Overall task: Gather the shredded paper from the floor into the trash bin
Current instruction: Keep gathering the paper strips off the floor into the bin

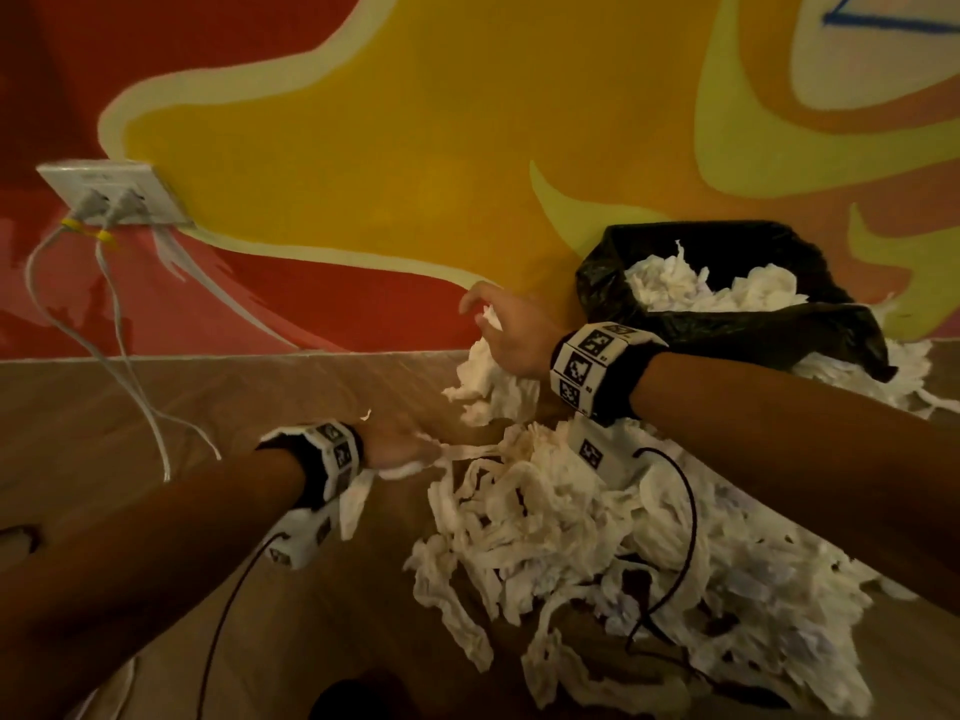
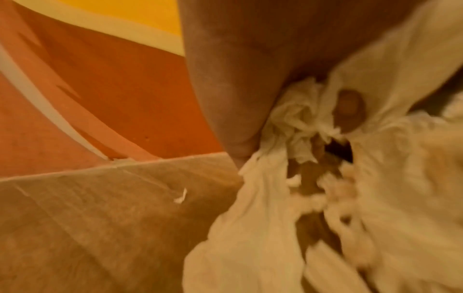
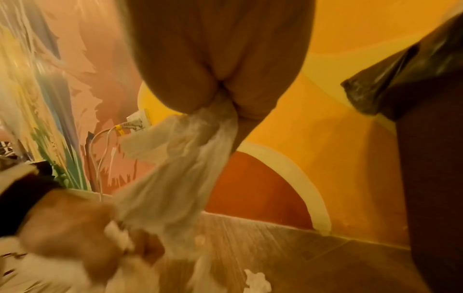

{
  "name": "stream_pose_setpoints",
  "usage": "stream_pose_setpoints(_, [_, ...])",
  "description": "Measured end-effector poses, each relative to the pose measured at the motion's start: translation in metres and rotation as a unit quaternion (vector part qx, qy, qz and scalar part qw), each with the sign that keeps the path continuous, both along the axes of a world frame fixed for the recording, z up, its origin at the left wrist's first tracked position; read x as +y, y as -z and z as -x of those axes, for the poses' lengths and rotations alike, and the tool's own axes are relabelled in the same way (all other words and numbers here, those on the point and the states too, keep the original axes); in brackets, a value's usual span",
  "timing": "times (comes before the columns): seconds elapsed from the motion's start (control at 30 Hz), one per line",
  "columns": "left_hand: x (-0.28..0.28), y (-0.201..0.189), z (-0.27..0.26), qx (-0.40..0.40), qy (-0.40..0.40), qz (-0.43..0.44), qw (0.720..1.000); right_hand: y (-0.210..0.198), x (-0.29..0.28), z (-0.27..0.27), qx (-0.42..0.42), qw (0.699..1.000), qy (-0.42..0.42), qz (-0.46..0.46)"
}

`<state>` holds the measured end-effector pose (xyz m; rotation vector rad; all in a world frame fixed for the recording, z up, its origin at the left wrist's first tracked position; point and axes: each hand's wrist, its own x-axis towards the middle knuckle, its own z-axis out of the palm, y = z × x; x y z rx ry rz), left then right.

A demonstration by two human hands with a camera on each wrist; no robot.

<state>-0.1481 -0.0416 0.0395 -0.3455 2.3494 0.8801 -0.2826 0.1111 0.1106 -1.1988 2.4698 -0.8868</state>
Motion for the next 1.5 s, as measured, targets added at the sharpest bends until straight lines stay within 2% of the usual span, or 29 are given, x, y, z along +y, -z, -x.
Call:
stream_pose_setpoints(0.07, [-0.002,-0.026,0.014,0.081,-0.029,-0.019,0.996,-0.013,0.009,0.002,0.019,1.0,-0.003,0.014])
stream_pose_setpoints(0.13, [0.0,-0.05,0.029,0.123,-0.088,-0.058,0.987,-0.028,0.019,0.004,0.028,0.999,0.009,0.023])
stream_pose_setpoints(0.23, [0.009,-0.081,0.052,0.185,-0.153,-0.055,0.969,-0.053,0.04,0.014,0.01,0.999,-0.006,-0.05])
stream_pose_setpoints(0.33, [0.023,-0.113,0.074,0.236,-0.174,-0.081,0.953,-0.078,0.066,0.035,-0.034,0.994,0.009,-0.106])
stream_pose_setpoints(0.43, [0.038,-0.138,0.098,0.27,-0.204,-0.089,0.937,-0.1,0.092,0.053,-0.039,0.994,0.059,-0.077])
stream_pose_setpoints(0.53, [0.054,-0.157,0.12,0.277,-0.198,-0.085,0.936,-0.113,0.117,0.064,-0.041,0.995,0.087,-0.021])
stream_pose_setpoints(0.63, [0.068,-0.173,0.139,0.287,-0.17,-0.11,0.936,-0.117,0.14,0.071,-0.023,0.995,0.093,0.014])
stream_pose_setpoints(0.7, [0.08,-0.181,0.15,0.309,-0.186,-0.164,0.918,-0.118,0.154,0.078,-0.006,0.994,0.102,0.035])
stream_pose_setpoints(0.77, [0.094,-0.183,0.166,0.338,-0.221,-0.212,0.89,-0.116,0.168,0.087,0.013,0.988,0.135,0.075])
stream_pose_setpoints(0.83, [0.109,-0.181,0.178,0.326,-0.248,-0.242,0.879,-0.116,0.181,0.095,0.044,0.977,0.179,0.111])
stream_pose_setpoints(0.9, [0.12,-0.174,0.188,0.305,-0.241,-0.25,0.887,-0.115,0.191,0.101,0.019,0.972,0.201,0.123])
stream_pose_setpoints(0.97, [0.13,-0.164,0.194,0.312,-0.204,-0.219,0.902,-0.116,0.198,0.106,-0.039,0.972,0.199,0.12])
stream_pose_setpoints(1.03, [0.137,-0.154,0.196,0.323,-0.199,-0.229,0.897,-0.116,0.2,0.112,-0.053,0.974,0.191,0.112])
stream_pose_setpoints(1.1, [0.142,-0.149,0.201,0.352,-0.21,-0.241,0.88,-0.114,0.201,0.117,-0.016,0.974,0.196,0.109])
stream_pose_setpoints(1.2, [0.143,-0.149,0.217,0.48,-0.233,-0.133,0.835,-0.115,0.198,0.12,0.073,0.96,0.235,0.136])
stream_pose_setpoints(1.27, [0.147,-0.15,0.225,0.536,-0.238,-0.101,0.804,-0.113,0.2,0.122,0.087,0.952,0.242,0.166])
stream_pose_setpoints(1.3, [0.151,-0.149,0.226,0.547,-0.231,-0.09,0.799,-0.11,0.201,0.124,0.088,0.953,0.243,0.16])
stream_pose_setpoints(1.37, [0.163,-0.14,0.229,0.527,-0.19,-0.081,0.824,-0.101,0.206,0.127,0.095,0.962,0.236,0.096])
stream_pose_setpoints(1.43, [0.179,-0.126,0.23,0.454,-0.12,-0.09,0.878,-0.09,0.21,0.13,0.095,0.975,0.201,0.004])
stream_pose_setpoints(1.5, [0.189,-0.115,0.23,0.363,-0.034,-0.027,0.931,-0.081,0.213,0.131,0.063,0.981,0.16,-0.089])
